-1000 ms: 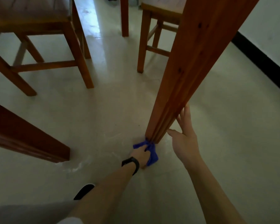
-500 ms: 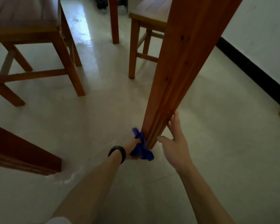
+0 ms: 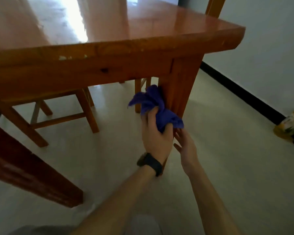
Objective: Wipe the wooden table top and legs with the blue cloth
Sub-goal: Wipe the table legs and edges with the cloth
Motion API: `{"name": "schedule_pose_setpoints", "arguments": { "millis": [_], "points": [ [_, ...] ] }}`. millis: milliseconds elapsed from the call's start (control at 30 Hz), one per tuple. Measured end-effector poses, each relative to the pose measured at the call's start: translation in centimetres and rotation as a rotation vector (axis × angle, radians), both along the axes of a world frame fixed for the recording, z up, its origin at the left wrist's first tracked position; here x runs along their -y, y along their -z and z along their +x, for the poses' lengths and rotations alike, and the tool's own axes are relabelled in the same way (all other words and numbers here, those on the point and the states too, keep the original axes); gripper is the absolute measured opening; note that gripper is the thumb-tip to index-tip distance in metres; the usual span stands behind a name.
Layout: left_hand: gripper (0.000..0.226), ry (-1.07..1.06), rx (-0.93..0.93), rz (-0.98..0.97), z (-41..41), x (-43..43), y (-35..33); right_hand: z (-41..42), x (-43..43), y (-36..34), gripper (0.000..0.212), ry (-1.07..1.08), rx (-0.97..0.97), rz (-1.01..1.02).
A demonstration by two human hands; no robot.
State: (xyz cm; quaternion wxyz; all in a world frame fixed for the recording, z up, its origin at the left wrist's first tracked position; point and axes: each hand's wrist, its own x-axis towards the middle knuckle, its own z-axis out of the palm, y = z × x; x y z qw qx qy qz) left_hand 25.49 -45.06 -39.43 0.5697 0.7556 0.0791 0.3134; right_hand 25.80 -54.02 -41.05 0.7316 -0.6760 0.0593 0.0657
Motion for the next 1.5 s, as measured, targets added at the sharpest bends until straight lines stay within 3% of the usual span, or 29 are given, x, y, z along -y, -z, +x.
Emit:
{"name": "schedule_pose_setpoints", "arguments": {
  "millis": [33, 100, 200, 333, 467, 567, 633, 733, 833, 900, 967, 1067, 1167, 1267, 1333, 1400, 1500],
  "points": [
    [0.058, -0.034, -0.044, 0.061, 0.0, 0.8, 1.5, 0.0, -0.2, -0.5, 0.029, 0.015, 0.023, 0.015],
    [0.066, -0.010, -0.323, 0.111, -0.3, 1.2, 6.1, 0.0, -0.5, -0.7, 0.028, 0.022, 0.043, 0.007],
    [0.050, 0.300, -0.824, 0.273, -1.9, -2.3, 13.2, -0.6, -0.9, 0.3, 0.033, 0.008, 0.081, -0.071],
    [0.024, 0.391, -0.982, 0.442, -4.4, -9.9, 15.3, -1.0, -1.5, 2.7, 0.049, 0.020, 0.095, -0.205],
    [0.037, 0.454, -0.917, 0.285, -6.8, -14.9, 11.6, -3.7, -4.3, 6.9, 0.063, 0.070, -0.107, -0.361],
    [0.036, 0.454, -0.813, 0.156, -8.8, -16.9, 8.7, -7.9, -8.5, 8.4, 0.076, -0.159, -0.054, -0.404],
    [0.035, 0.448, -0.788, 0.040, -10.2, -18.0, 7.1, -9.7, -11.2, 7.7, 0.079, -0.367, 0.045, -0.318],
    [0.040, 0.434, -0.779, -0.103, -12.8, -19.9, 4.9, -10.6, -14.7, 6.3, 0.065, -0.526, -0.078, -0.019],
    [0.049, 0.384, -0.771, -0.059, -15.7, -22.6, 2.5, -12.1, -18.5, 5.6, 0.081, -0.534, -0.172, 0.086],
    [0.057, 0.384, -0.779, -0.019, -18.0, -24.9, 0.9, -13.7, -21.3, 5.0, 0.064, -0.537, -0.166, 0.139],
    [0.061, 0.408, -0.816, -0.009, -20.2, -27.5, -0.9, -15.1, -23.8, 4.0, 0.042, -0.540, -0.122, 0.148],
    [0.045, 0.354, -0.777, 0.060, -23.1, -31.8, -4.4, -16.0, -26.3, 2.3, 0.035, -0.528, -0.070, 0.150],
    [0.017, 0.123, -0.538, -0.015, -25.1, -35.1, -7.8, -15.8, -27.5, -1.3, 0.039, -0.454, 0.009, 0.219],
    [0.020, -0.266, -0.205, -0.080, -25.1, -37.0, -9.0, -14.1, -29.2, -6.2, 0.041, -0.312, 0.219, 0.218],
    [0.017, -0.400, -0.099, -0.058, -24.3, -36.9, -8.9, -13.0, -31.5, -9.7, 0.037, -0.286, 0.363, 0.238],
    [0.029, -0.315, -0.119, -0.023, -23.4, -36.1, -8.8, -12.9, -34.3, -11.7, 0.035, -0.306, 0.433, 0.231],
    [0.044, -0.121, -0.126, -0.135, -22.2, -35.1, -7.6, -14.5, -36.8, -11.1, 0.028, -0.283, 0.518, 0.242]
  ]
}}
